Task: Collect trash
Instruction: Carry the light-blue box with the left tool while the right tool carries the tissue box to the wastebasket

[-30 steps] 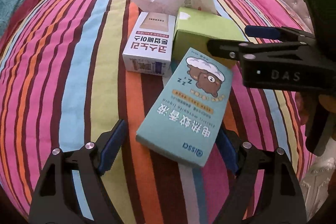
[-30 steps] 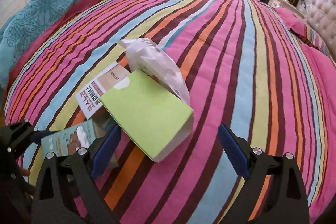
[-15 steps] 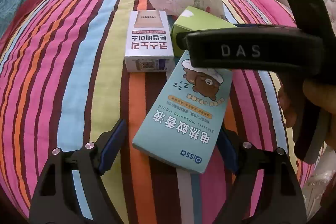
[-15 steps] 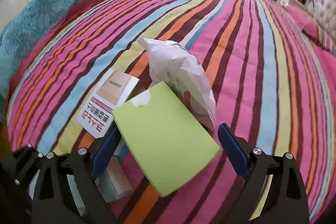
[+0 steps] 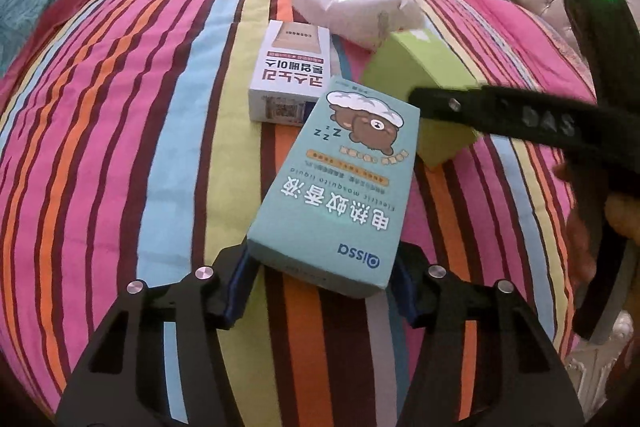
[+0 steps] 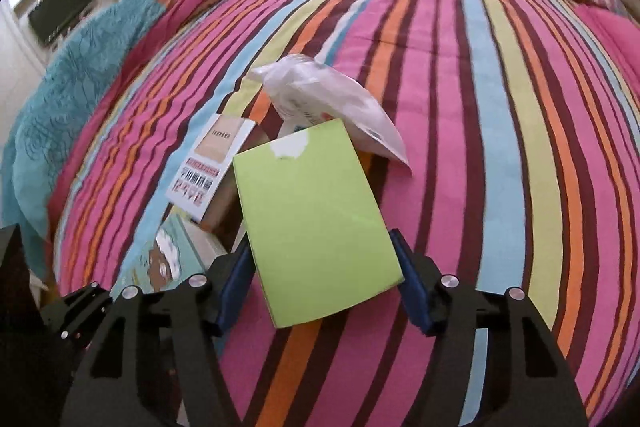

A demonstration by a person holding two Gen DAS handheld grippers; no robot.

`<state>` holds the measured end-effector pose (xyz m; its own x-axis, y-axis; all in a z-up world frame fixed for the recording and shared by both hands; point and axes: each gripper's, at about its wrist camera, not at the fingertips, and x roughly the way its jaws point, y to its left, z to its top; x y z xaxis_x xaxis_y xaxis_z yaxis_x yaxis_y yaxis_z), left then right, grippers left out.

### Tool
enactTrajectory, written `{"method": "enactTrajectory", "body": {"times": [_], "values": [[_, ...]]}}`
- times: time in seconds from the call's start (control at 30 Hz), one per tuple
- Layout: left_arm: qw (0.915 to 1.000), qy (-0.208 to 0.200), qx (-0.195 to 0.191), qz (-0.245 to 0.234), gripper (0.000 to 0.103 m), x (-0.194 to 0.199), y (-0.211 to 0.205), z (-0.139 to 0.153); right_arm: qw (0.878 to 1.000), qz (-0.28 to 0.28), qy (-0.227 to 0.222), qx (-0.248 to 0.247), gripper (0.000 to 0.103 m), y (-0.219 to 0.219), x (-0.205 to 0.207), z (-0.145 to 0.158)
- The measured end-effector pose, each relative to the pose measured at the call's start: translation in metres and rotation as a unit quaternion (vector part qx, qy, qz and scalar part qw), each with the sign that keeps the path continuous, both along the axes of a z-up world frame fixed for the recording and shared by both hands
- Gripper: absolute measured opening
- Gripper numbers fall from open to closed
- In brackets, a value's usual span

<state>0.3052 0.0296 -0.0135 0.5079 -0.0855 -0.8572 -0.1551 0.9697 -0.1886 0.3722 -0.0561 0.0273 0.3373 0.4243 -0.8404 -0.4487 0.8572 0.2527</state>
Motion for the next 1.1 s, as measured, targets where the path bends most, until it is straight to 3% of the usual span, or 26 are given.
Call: {"method": "enactTrajectory", "body": {"times": [0.4, 0.87, 1.1], "values": [[0.9997, -0.019, -0.017, 0.001, 0.056, -0.053, 0.010, 0.016, 0.991, -0.103, 0.003, 0.079, 0.061, -0.046, -0.082, 0.013], [0.9976, -0.049, 0.008, -0.048, 0.056, -0.123, -0.009, 0.043, 0.987, -0.117, -0.011, 0.113, 0.061, -0.052, -0.163, 0.038], [0.9965, -0.051, 0.006, -0.065, 0.056, -0.160, -0.014, 0.046, 0.986, -0.117, -0.001, 0.120, 0.061, -0.053, -0.200, 0.034]]}}
